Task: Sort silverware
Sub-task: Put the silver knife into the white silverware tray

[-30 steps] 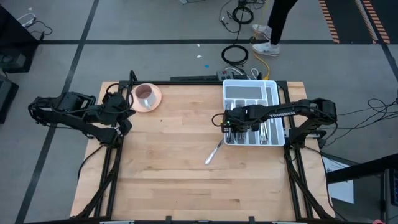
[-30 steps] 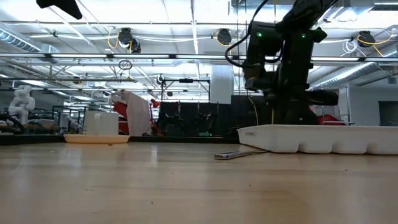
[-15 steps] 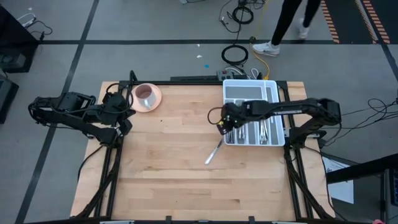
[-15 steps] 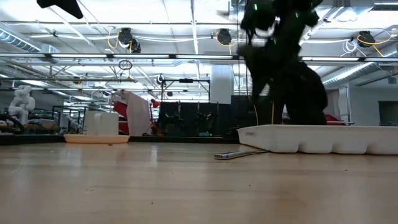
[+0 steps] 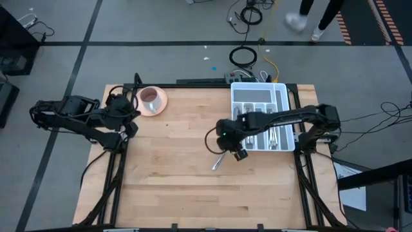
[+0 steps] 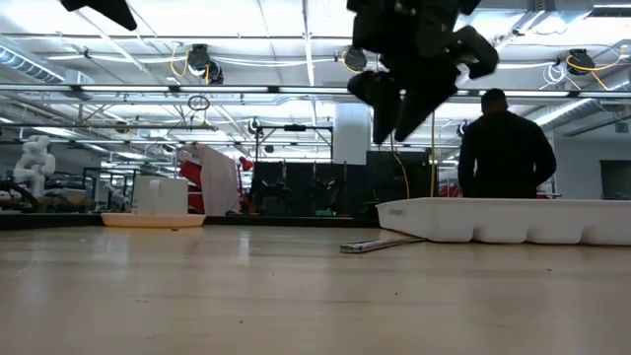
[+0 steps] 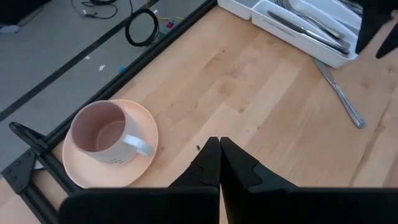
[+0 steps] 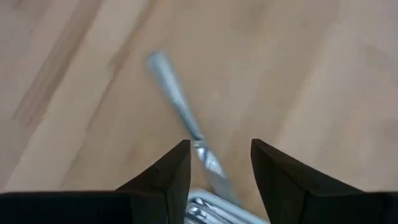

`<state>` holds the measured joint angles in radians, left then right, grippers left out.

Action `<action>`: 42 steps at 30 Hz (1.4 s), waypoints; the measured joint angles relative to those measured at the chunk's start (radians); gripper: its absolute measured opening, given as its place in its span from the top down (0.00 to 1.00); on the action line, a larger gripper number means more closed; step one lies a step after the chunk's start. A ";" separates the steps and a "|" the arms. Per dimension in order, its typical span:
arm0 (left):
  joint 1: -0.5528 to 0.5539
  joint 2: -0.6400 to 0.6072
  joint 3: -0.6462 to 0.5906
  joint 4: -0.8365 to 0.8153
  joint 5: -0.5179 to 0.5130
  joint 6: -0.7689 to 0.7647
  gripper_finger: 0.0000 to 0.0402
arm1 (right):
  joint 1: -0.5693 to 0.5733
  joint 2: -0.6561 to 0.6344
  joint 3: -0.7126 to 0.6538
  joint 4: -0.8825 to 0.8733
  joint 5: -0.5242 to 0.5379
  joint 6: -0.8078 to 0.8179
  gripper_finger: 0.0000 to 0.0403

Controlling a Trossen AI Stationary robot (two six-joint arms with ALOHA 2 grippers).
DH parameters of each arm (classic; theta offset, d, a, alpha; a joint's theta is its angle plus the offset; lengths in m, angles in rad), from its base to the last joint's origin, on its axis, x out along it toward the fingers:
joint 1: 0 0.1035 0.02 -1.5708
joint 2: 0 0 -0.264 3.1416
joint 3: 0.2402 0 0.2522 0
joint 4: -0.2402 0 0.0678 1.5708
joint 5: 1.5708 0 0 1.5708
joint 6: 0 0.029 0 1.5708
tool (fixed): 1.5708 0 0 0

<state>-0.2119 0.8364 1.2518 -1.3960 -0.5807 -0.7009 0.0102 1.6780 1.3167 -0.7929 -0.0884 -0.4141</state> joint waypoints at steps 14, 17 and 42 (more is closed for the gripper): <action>0.000 0.060 0.000 0.000 -0.001 -0.027 0.98 | 0.005 0.186 0.000 0.004 -0.123 -0.128 0.61; 0.000 0.076 0.000 0.000 -0.001 -0.027 0.97 | 0.005 0.213 0.000 0.013 -0.123 -0.146 0.61; 0.000 0.097 0.000 -0.013 0.000 -0.024 0.97 | 0.074 0.417 0.013 0.080 0.059 -0.267 0.96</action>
<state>-0.2119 0.9337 1.2518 -1.4088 -0.5812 -0.7250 0.0846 2.0953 1.3300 -0.7130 -0.0293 -0.6810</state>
